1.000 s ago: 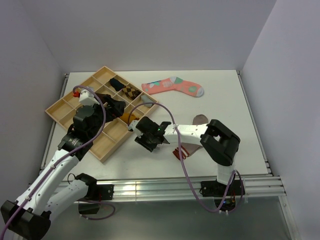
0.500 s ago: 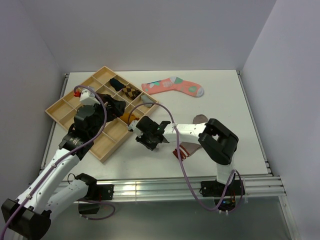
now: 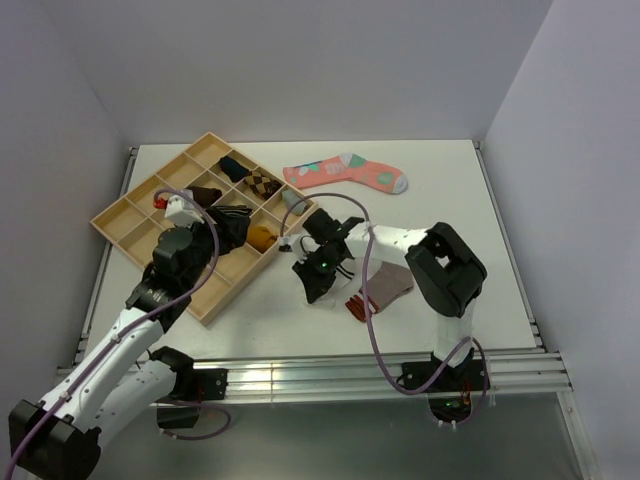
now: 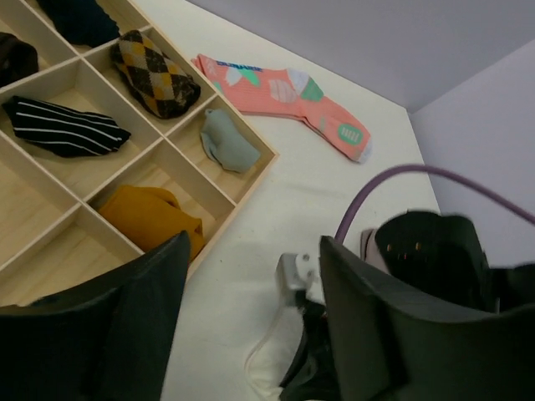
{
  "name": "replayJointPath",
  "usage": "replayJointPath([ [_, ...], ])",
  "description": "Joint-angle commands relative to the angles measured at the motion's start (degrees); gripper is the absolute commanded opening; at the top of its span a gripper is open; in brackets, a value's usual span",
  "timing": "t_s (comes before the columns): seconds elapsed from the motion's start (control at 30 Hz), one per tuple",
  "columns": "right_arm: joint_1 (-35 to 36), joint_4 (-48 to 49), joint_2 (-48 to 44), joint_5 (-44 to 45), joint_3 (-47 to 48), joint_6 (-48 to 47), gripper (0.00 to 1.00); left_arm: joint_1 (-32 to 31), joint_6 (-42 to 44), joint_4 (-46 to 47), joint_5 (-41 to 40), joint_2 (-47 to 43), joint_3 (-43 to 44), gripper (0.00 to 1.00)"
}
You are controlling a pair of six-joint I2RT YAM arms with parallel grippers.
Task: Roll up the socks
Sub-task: Roll the sock at the center of the board.
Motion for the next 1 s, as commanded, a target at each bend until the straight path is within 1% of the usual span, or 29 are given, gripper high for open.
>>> replayJointPath([
  [0.0, -3.94, -7.64, 0.32, -13.27, 3.12, -4.25, 0.14, 0.06, 1.10, 10.42, 4.51, -1.44, -3.66, 0.65],
  [0.1, -5.96, -10.63, 1.37, -16.00, 4.08, -5.57, 0.13, -1.08, 1.80, 16.74, 6.45, -0.30, -8.23, 0.51],
  [0.17, -7.37, -12.65, 2.77, -18.72, 5.13, -6.27, 0.12, -3.62, 2.59, 21.39, 5.49, 0.84, -11.31, 0.45],
  [0.27, -8.96, -15.81, 5.50, -21.45, 6.80, -6.97, 0.11, -7.49, 4.17, 25.45, 4.86, 3.39, -14.39, 0.40],
  [0.33, -10.27, -16.43, 6.90, -21.63, 6.90, -6.63, 0.10, -8.90, 5.13, 30.45, 6.00, 5.23, -16.75, 0.37],
  [0.47, -12.12, -15.82, 8.40, -21.55, 6.29, -4.96, 0.09, -10.31, 7.16, 38.80, 11.09, 9.71, -19.75, 0.36],
  [0.6, -13.61, -15.20, 8.58, -21.63, 6.02, -3.46, 0.08, -11.37, 8.91, 45.57, 16.11, 18.39, -20.63, 0.40],
  [0.77, -14.85, -16.78, 8.67, -23.30, 6.46, -3.99, 0.07, -14.61, 10.32, 53.65, 21.03, 26.76, -19.49, 0.42],
  [0.83, -14.85, -16.61, 8.76, -23.39, 6.28, -3.90, 0.07, -14.97, 10.59, 56.12, 23.75, 31.42, -18.27, 0.43],
  [0.9, -14.85, -16.78, 8.84, -23.65, 6.02, -3.81, 0.06, -15.24, 10.50, 58.67, 26.92, 35.89, -16.86, 0.41],
  [0.97, -14.85, -16.79, 8.76, -23.48, 5.76, -3.81, 0.06, -15.41, 9.98, 62.08, 29.11, 38.36, -16.50, 0.41],
])
